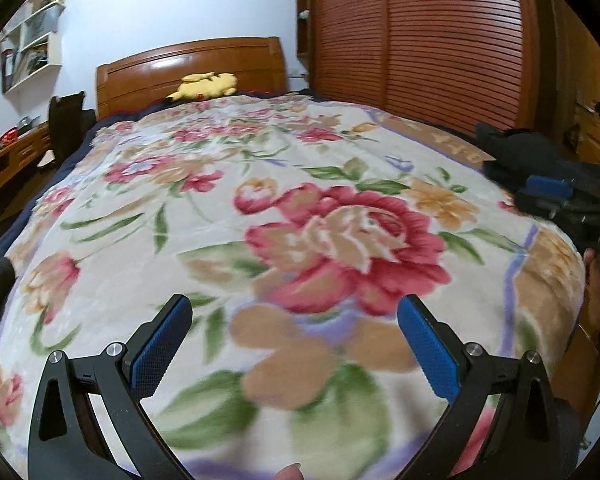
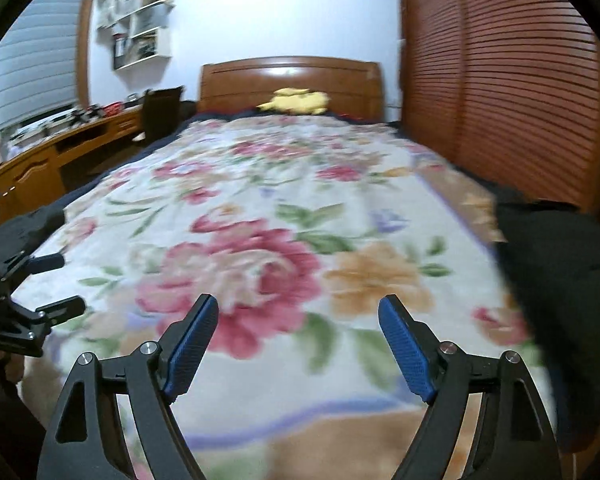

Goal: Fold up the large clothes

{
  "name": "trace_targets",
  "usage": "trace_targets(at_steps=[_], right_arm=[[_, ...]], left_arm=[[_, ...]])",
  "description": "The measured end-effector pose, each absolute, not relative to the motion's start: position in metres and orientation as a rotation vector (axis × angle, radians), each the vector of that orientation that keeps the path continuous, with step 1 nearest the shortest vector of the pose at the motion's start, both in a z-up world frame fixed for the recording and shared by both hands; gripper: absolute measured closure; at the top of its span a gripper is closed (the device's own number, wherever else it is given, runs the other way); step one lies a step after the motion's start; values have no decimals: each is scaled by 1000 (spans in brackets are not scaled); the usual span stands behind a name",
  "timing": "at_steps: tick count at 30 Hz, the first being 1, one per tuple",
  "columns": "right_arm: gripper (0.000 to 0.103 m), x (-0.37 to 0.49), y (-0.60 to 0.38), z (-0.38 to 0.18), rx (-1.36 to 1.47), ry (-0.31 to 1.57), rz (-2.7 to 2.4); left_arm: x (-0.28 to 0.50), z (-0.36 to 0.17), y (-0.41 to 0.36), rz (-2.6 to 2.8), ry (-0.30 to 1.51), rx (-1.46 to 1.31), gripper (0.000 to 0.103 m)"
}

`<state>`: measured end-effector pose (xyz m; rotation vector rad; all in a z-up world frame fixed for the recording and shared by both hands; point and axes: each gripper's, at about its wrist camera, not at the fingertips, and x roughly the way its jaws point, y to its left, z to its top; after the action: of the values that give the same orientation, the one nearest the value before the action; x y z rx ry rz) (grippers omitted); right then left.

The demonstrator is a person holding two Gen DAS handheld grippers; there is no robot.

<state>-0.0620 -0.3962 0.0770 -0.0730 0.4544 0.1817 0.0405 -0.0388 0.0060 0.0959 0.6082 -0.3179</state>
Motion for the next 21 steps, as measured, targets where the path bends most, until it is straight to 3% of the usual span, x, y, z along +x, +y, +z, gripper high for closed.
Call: trace_targets(at_steps=[9, 21], right_arm=[[19, -26, -339, 52, -66, 420, 279], [19, 7, -330, 7, -57, 302, 286]], left_arm=[[42, 2, 13, -188, 545, 64, 0], [28, 6, 41, -128, 455, 43, 0]])
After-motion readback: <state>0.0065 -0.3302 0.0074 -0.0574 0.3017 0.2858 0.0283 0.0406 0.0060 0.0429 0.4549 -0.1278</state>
